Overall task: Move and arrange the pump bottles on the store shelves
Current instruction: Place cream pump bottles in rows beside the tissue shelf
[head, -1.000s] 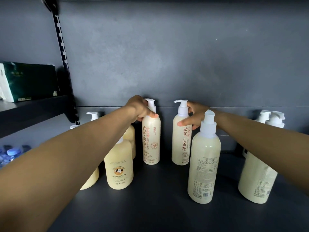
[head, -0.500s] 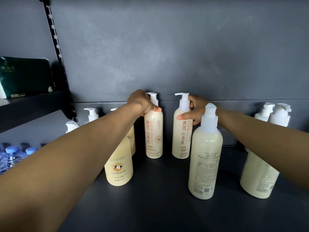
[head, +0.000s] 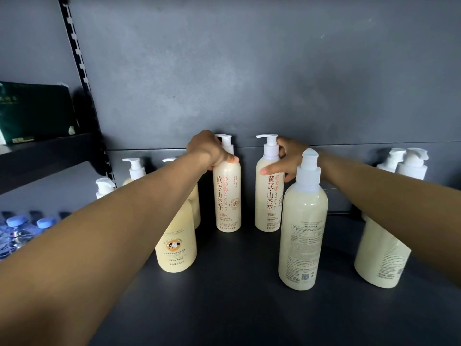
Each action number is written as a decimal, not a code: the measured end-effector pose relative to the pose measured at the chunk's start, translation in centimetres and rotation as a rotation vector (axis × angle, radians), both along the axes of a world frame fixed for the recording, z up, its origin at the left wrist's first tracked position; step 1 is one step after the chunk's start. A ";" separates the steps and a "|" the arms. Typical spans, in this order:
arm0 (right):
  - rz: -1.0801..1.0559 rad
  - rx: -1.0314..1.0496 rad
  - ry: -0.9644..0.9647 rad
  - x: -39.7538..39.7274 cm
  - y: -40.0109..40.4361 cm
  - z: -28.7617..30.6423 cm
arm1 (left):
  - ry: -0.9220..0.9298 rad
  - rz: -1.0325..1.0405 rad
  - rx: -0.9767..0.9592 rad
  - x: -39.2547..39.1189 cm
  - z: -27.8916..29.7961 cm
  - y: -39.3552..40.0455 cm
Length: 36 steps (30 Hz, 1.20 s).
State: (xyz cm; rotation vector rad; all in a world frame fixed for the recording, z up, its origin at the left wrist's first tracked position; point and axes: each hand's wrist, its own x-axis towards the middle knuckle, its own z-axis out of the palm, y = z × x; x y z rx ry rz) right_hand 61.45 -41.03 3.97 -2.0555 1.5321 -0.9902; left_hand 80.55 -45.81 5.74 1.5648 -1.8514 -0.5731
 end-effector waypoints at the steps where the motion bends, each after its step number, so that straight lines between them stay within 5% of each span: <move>1: -0.003 0.014 0.009 0.0 0.0 0.1 | 0.009 0.002 -0.001 0.0 0.0 0.0; 15: -0.147 0.040 0.031 -0.7 -0.6 -1.1 | -0.064 -0.031 -0.052 -0.1 0.1 0.4; 24: -0.224 0.121 0.517 -2.6 4.3 5.4 | -0.577 -0.210 0.056 1.4 5.3 4.7; 36: -0.183 0.141 0.730 -7.3 16.2 10.5 | -0.722 -0.211 0.010 -3.0 9.9 16.2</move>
